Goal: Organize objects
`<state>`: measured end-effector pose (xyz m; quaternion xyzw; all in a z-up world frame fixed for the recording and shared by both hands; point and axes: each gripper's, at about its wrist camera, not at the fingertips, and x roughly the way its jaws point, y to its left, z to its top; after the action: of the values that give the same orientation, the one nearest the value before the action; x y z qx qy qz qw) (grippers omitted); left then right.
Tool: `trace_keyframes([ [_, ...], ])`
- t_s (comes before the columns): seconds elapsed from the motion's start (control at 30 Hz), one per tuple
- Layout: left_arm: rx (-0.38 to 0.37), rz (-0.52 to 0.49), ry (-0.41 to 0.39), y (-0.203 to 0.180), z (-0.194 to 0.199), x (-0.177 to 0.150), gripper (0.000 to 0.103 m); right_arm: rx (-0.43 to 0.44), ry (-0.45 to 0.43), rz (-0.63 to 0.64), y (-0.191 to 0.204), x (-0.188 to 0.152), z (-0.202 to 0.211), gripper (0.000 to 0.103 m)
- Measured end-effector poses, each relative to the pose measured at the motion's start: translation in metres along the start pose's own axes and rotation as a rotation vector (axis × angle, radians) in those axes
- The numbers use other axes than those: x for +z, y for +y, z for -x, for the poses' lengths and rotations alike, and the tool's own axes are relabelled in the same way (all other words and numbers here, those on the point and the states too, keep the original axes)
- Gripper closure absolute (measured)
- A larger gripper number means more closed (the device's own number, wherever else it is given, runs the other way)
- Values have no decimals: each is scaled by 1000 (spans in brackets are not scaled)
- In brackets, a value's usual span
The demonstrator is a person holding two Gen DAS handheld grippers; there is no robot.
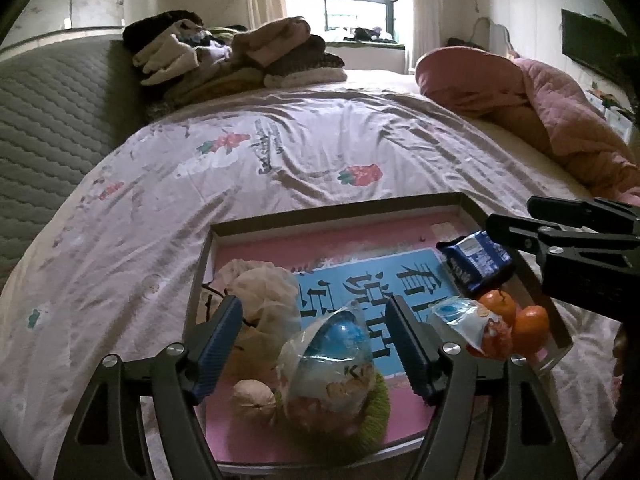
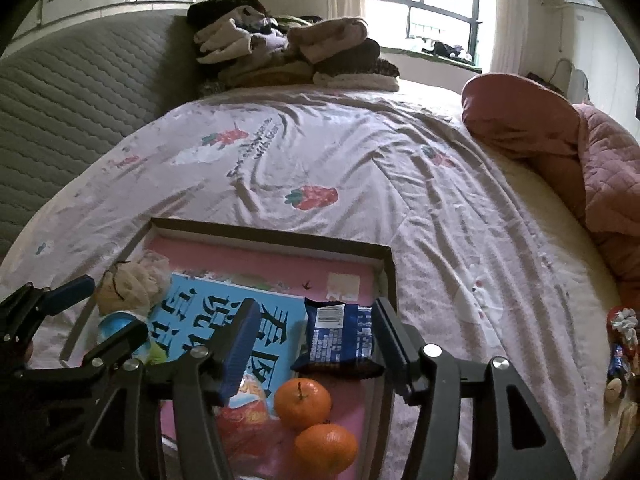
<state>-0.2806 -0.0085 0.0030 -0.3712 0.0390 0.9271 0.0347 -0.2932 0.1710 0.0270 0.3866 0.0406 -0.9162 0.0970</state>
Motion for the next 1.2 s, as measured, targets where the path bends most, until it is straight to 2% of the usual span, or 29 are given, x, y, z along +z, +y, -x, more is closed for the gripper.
trace_keyframes([
  [0.67,15,30,-73,6,52,6,28,13,-114,22,11,-1,69,42],
  [1.2,16,46,-112,5,90,1,28,32,-169,25,19,-13,107,42],
])
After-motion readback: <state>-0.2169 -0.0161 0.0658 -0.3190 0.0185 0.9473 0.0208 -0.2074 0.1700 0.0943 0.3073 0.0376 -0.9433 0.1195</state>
